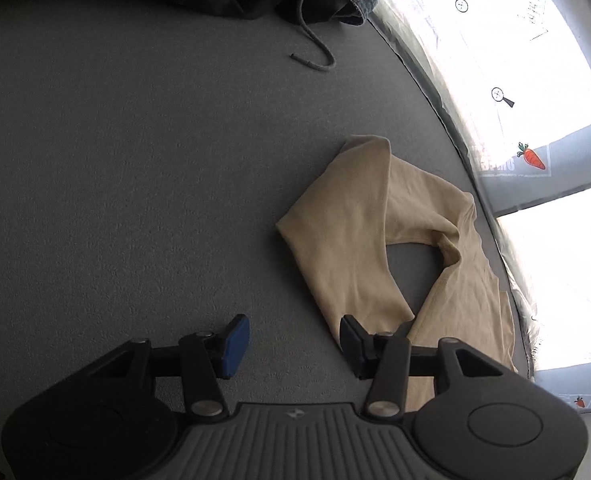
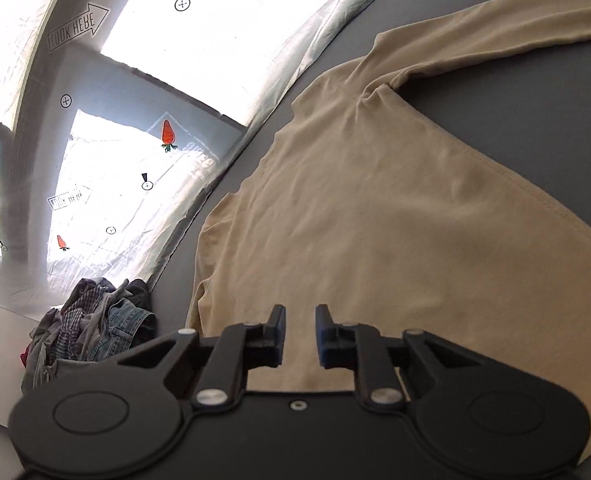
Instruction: Fold clothes
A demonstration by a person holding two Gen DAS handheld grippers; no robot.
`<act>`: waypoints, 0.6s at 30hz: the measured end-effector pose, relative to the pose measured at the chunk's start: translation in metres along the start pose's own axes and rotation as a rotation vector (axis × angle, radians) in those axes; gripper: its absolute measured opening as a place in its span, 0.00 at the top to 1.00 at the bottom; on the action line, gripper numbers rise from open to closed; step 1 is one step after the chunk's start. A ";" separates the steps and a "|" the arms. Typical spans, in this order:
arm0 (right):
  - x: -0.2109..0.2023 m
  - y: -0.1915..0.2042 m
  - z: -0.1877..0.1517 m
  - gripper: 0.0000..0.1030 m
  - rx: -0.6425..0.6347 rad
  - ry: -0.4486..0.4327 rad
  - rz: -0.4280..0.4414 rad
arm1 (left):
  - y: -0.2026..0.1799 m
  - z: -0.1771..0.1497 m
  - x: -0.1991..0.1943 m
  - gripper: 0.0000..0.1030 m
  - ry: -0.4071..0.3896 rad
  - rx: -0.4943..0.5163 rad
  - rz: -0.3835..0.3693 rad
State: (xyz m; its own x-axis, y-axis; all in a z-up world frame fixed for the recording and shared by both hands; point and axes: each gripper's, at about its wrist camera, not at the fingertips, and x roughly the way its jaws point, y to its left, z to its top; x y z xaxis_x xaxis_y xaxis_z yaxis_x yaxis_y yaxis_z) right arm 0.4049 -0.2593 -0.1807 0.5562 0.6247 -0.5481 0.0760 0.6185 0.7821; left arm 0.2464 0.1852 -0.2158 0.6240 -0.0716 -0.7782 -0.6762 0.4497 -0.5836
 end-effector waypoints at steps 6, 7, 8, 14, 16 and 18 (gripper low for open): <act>0.064 0.032 -0.025 0.90 0.030 0.217 0.109 | -0.007 0.027 -0.002 0.49 -0.020 0.061 -0.003; 0.073 0.038 -0.029 0.90 0.025 0.243 0.121 | -0.007 0.032 0.000 0.48 -0.019 0.072 -0.003; 0.082 0.045 -0.032 0.90 0.017 0.269 0.128 | -0.008 0.037 0.003 0.47 -0.015 0.082 0.002; 0.123 0.071 -0.051 0.89 0.012 0.331 0.144 | -0.007 0.066 0.022 0.47 0.060 0.135 0.033; 0.134 0.074 -0.057 0.89 0.023 0.345 0.141 | -0.007 0.074 0.027 0.46 0.090 0.147 0.024; 0.142 0.077 -0.061 0.89 0.020 0.359 0.124 | -0.009 0.080 0.031 0.46 0.120 0.157 0.021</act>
State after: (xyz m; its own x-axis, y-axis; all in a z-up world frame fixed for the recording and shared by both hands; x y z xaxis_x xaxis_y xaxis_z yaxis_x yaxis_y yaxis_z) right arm 0.4391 -0.0941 -0.2166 0.2372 0.8235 -0.5153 0.0446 0.5207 0.8526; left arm 0.3029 0.2507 -0.2162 0.5528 -0.1627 -0.8173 -0.6130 0.5850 -0.5310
